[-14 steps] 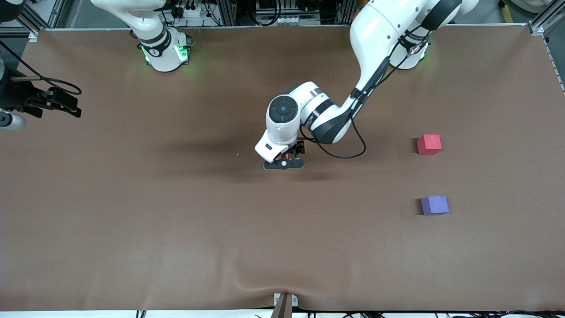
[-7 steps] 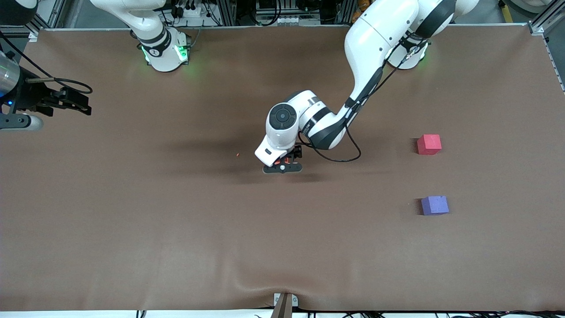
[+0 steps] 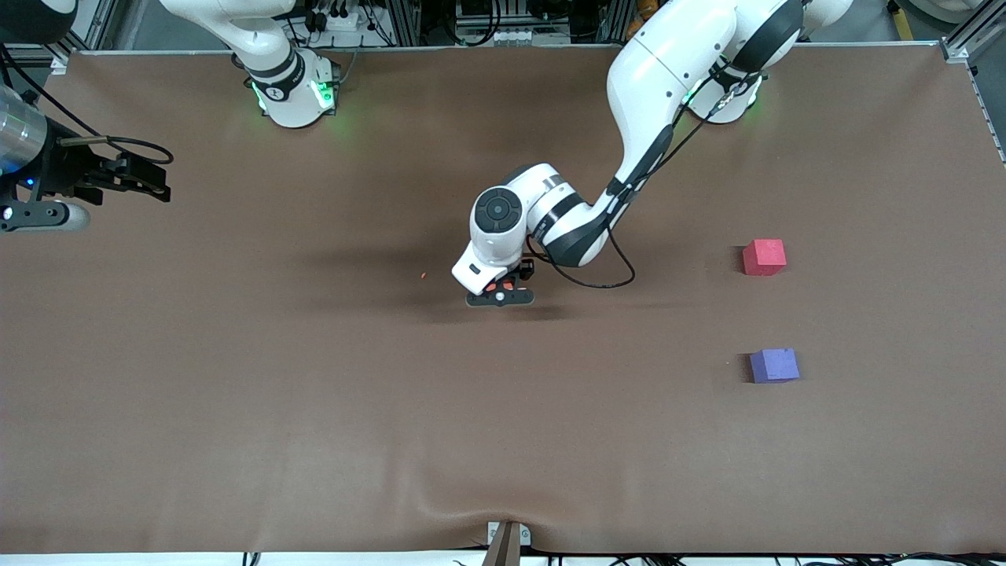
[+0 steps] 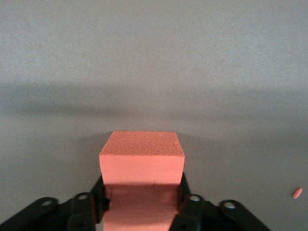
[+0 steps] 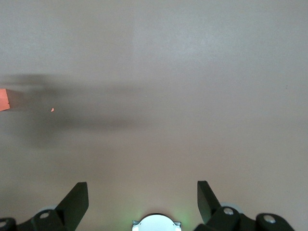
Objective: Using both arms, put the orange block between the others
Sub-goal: 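Grasp the orange cube with the left gripper while the right gripper retracts, then carry the orange cube with the left gripper between pink and purple cubes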
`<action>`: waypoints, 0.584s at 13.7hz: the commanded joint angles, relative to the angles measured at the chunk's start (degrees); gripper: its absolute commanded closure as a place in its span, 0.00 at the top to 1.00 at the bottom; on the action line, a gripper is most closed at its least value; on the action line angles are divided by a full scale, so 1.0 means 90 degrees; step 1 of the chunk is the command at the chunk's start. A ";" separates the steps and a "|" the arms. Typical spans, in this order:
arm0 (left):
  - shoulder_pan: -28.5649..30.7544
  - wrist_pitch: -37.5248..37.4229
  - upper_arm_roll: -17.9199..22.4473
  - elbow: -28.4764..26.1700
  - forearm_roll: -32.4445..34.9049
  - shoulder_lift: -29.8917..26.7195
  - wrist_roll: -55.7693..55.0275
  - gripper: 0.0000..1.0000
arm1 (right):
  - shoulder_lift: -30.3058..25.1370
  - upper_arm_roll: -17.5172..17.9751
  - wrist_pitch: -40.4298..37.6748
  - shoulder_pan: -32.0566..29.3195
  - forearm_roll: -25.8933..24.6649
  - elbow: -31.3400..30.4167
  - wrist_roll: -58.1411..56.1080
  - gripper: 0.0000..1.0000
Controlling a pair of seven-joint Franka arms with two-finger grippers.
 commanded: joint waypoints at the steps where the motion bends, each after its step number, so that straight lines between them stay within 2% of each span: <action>1: -0.0019 -0.0005 0.0087 0.0109 0.0325 -0.0003 -0.0150 0.00 | -0.0066 -0.0004 -0.0033 0.0008 -0.0023 -0.0048 0.0109 1.00; 5: 0.0469 -0.0669 0.0087 0.0099 0.0462 -0.0676 0.0073 0.00 | -0.0066 -0.0013 -0.0082 0.0017 -0.0023 -0.0048 0.0109 1.00; 8: 0.1268 -0.0972 0.0077 0.0080 0.0453 -0.1203 0.1222 0.00 | -0.0066 -0.0013 -0.0102 0.0017 -0.0023 -0.0057 0.0109 1.00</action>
